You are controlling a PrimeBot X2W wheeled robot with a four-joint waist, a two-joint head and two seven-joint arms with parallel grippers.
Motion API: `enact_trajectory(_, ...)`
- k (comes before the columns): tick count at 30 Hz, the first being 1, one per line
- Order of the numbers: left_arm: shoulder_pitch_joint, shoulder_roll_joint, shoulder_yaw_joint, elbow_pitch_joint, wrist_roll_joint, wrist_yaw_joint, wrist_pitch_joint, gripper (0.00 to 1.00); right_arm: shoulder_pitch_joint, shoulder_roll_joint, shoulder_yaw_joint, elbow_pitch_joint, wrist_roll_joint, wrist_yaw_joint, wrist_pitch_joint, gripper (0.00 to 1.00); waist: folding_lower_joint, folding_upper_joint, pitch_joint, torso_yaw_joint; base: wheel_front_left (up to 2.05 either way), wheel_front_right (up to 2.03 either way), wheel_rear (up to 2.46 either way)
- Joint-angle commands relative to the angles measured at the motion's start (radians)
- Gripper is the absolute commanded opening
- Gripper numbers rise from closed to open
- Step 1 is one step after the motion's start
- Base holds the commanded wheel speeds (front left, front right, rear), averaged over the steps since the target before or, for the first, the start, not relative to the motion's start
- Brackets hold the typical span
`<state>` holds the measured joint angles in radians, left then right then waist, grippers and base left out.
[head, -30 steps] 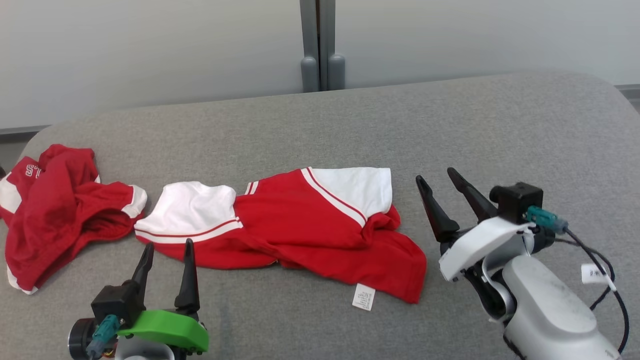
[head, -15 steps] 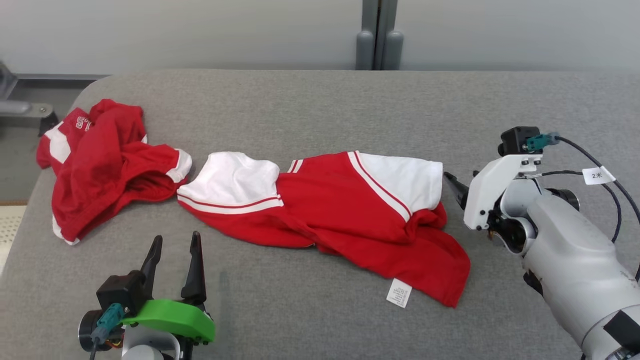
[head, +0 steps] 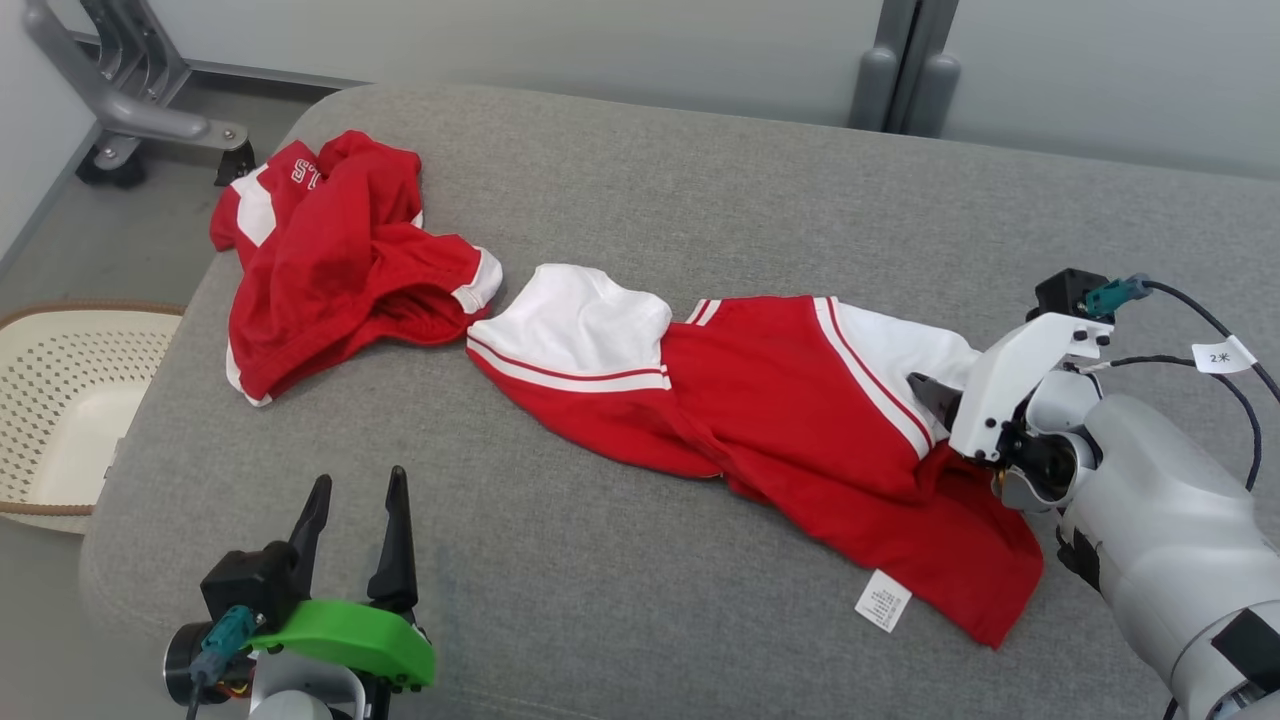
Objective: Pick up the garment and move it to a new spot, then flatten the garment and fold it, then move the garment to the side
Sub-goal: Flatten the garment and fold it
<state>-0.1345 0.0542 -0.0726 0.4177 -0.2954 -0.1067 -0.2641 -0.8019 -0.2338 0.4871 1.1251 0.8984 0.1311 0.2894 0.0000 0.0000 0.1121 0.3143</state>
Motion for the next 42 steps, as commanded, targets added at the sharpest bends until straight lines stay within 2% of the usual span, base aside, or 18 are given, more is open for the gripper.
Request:
enact_trajectory(1, -0.015, -0.001, 0.000, 0.001, 0.005, -0.006, -0.001, 1.00, 0.013, -0.009, 0.009, -0.011, 0.005, -0.001, -0.001, 1.00, 0.0000, 0.0000, 0.002, 0.012, 0.00, 0.00, 0.00)
enact_trajectory(2, -0.015, -0.001, -0.001, 0.002, 0.006, -0.006, -0.001, 1.00, 0.011, -0.012, 0.012, -0.026, 0.013, -0.001, -0.020, 1.00, 0.0000, 0.0000, 0.002, 0.014, 0.00, 0.00, 0.00)
enact_trajectory(3, -0.014, -0.001, -0.002, 0.004, 0.006, -0.007, -0.001, 1.00, 0.011, -0.019, 0.017, -0.035, 0.019, -0.001, -0.032, 0.61, 0.0000, 0.0000, 0.002, 0.017, 0.00, 0.00, 0.00)
enact_trajectory(5, -0.013, -0.001, -0.004, 0.008, 0.006, -0.006, -0.001, 1.00, 0.013, -0.030, 0.032, -0.051, 0.020, -0.001, -0.050, 0.00, 0.0000, 0.0000, 0.000, 0.019, 0.00, 0.00, 0.00)
enact_trajectory(15, -0.018, -0.003, -0.026, 0.006, -0.006, -0.007, -0.001, 1.00, -0.049, -0.108, 0.096, -0.127, 0.052, -0.001, -0.137, 0.00, 0.0000, 0.0000, 0.017, 0.060, 0.00, 0.00, 0.00)
enact_trajectory(21, -0.032, -0.003, -0.057, -0.012, -0.048, 0.001, -0.001, 1.00, -0.157, -0.168, 0.127, -0.137, 0.027, -0.001, -0.199, 0.00, 0.0000, 0.0000, 0.079, 0.129, 0.00, 0.00, 0.00)
enact_trajectory(26, -0.058, -0.004, -0.119, -0.040, -0.116, 0.012, -0.001, 1.00, -0.302, -0.227, 0.127, -0.101, -0.012, -0.001, -0.269, 0.00, 0.0000, 0.0000, 0.158, 0.216, 0.00, 0.00, 0.00)
enact_trajectory(28, -0.068, -0.004, -0.150, -0.052, -0.146, 0.023, -0.001, 1.00, -0.365, -0.238, 0.130, -0.077, -0.034, -0.001, -0.303, 0.00, 0.0000, 0.0000, 0.186, 0.250, 0.00, 0.00, 0.00)
enact_trajectory(33, -0.062, -0.004, -0.183, -0.096, -0.211, 0.066, 0.000, 1.00, -0.486, -0.207, 0.161, -0.018, -0.106, -0.001, -0.401, 0.00, 0.0000, 0.0000, 0.240, 0.263, 0.00, 0.00, 0.00)
enact_trajectory(34, -0.059, -0.004, -0.189, -0.103, -0.219, 0.071, 0.000, 1.00, -0.496, -0.201, 0.162, 0.013, -0.113, -0.001, -0.407, 0.42, 0.0000, 0.0000, 0.244, 0.264, 0.00, 0.00, 0.00)
enact_trajectory(35, -0.057, -0.004, -0.192, -0.105, -0.223, 0.074, 0.000, 1.00, -0.497, -0.192, 0.163, 0.042, -0.114, -0.001, -0.395, 1.00, 0.0000, 0.0000, 0.244, 0.265, 0.00, 0.00, 0.00)
enact_trajectory(38, -0.055, -0.003, -0.199, -0.106, -0.228, 0.084, -0.001, 1.00, -0.503, -0.161, 0.173, 0.104, -0.127, -0.001, -0.382, 1.00, 0.0000, 0.0000, 0.233, 0.264, 0.00, 0.00, 0.00)
enact_trajectory(42, -0.074, -0.003, -0.209, -0.088, -0.211, 0.073, 0.000, 1.00, -0.453, -0.177, 0.164, 0.150, -0.129, -0.001, -0.381, 1.00, 0.0000, 0.0000, 0.194, 0.257, 0.00, 0.00, 0.00)
